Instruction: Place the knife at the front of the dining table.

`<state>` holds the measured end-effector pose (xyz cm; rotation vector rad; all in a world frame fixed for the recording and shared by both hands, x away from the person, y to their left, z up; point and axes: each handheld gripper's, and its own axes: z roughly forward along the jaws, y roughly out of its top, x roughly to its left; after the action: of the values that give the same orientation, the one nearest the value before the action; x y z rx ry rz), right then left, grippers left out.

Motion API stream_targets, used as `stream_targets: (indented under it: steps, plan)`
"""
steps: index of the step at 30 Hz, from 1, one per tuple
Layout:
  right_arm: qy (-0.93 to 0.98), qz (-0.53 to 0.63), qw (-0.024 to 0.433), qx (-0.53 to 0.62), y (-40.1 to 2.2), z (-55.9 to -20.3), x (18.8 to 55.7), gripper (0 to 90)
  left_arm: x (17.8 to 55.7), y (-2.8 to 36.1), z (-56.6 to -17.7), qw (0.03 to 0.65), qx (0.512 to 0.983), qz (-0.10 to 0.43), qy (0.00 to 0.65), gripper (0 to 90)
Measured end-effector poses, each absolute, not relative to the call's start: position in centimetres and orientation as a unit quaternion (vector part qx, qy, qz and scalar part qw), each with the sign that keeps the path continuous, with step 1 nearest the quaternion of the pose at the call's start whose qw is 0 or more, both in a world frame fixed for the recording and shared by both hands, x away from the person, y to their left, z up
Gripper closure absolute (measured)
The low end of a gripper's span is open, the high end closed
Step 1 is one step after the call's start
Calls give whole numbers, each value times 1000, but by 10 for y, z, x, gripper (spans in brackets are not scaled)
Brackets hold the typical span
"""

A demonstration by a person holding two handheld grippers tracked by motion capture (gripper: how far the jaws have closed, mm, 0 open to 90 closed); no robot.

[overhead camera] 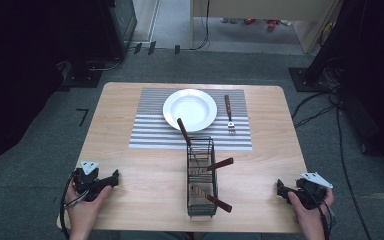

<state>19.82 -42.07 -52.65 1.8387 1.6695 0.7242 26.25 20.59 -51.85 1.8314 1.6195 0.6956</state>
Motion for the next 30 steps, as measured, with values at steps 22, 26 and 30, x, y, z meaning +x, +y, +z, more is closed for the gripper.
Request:
stream_targets:
  steps: [22, 26, 30]
  plan:
    - [627, 272, 271, 678, -422, -526, 199, 0, 261, 163, -455, 387, 670, 242, 585, 140]
    - [627, 272, 271, 678, -422, -527, 199, 0, 260, 137, -435, 417, 678, 235, 558, 140]
    - [627, 272, 271, 678, -422, -527, 199, 0, 265, 108, -420, 441, 690, 217, 531, 141]
